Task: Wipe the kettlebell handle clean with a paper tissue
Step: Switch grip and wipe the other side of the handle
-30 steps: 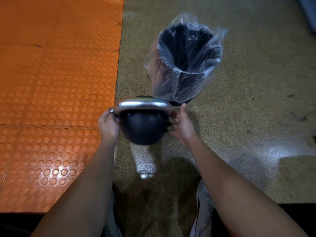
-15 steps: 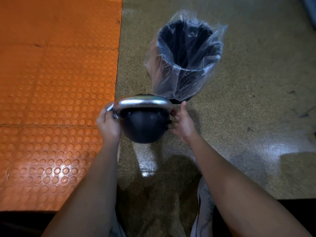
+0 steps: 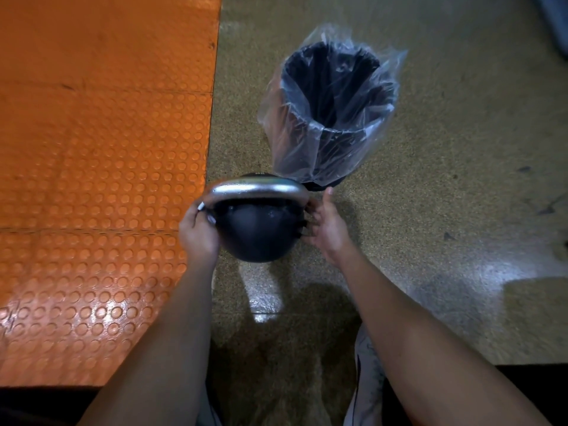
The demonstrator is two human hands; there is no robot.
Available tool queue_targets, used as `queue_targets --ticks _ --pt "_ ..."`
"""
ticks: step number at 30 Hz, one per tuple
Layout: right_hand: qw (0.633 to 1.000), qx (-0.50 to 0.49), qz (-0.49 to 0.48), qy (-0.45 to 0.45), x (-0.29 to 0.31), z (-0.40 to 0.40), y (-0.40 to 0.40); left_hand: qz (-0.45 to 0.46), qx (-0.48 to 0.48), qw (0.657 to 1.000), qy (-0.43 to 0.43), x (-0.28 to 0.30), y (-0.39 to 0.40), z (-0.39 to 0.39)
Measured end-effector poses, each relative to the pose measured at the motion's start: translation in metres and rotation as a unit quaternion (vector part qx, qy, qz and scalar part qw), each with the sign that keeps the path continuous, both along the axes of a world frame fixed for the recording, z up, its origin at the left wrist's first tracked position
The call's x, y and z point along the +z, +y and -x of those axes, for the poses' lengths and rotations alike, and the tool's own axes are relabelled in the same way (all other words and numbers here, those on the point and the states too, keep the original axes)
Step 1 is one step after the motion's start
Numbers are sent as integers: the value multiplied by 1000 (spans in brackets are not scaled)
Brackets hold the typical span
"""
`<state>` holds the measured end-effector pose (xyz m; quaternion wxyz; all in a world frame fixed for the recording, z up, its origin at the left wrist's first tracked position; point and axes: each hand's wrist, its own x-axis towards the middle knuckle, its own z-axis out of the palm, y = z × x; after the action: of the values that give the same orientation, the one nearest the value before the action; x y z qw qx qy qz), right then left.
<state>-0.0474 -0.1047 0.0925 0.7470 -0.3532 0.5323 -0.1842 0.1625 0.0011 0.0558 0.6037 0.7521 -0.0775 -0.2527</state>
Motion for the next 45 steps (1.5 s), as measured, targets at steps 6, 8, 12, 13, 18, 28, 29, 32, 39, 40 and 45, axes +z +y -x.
queue_targets --ticks 6,8,12,13,18,28,29,32,39,40,45 --pt "1000 4 11 3 4 0 3 -12 58 996 -71 15 6 21" --pt "1000 3 14 -7 2 1 3 -46 52 996 -55 13 9 23" --pt "1000 4 1 -10 3 -1 0 -69 64 992 -80 21 1 22" --pt "1000 2 0 -8 2 -1 0 -63 73 991 -96 24 2 26" --pt "1000 1 3 -9 -2 -1 2 -90 56 989 -102 16 14 40" --pt "1000 1 8 -12 -2 -2 3 -80 93 986 -117 22 13 54" --pt "1000 -1 9 -12 -2 -1 4 -85 94 986 -112 21 11 53" --pt "1000 5 11 -11 0 -2 3 -78 111 984 -116 27 4 50" --pt "1000 2 23 -9 -2 0 5 -96 97 985 -106 20 10 58" --pt "1000 2 24 -7 0 -1 4 -98 102 984 -106 21 7 56" --pt "1000 -1 24 -6 -2 -2 4 -84 99 983 -127 23 9 69"
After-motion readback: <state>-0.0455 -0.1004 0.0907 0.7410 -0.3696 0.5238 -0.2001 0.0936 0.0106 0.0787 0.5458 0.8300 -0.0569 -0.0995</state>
